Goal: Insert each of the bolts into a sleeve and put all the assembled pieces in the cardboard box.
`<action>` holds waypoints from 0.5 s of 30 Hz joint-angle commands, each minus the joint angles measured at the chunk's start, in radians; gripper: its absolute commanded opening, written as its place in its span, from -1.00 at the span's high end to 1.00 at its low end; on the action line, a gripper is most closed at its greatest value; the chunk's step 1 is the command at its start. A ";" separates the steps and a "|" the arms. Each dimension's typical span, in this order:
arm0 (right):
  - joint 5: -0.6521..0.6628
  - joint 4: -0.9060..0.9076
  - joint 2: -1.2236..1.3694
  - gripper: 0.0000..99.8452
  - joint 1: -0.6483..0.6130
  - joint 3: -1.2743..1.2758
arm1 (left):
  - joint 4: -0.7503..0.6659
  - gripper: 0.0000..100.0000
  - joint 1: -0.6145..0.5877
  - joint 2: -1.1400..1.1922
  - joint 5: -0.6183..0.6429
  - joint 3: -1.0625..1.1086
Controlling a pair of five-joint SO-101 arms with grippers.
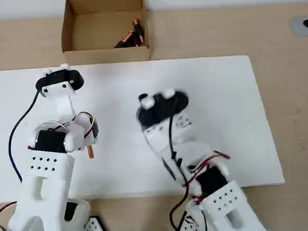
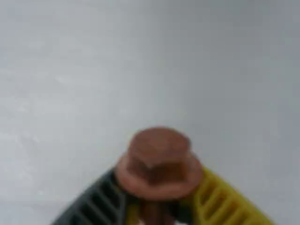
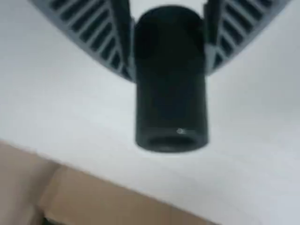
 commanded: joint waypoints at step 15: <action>0.008 -0.005 -0.323 0.98 -0.093 0.240 | -0.295 0.99 0.233 -0.522 0.064 -0.028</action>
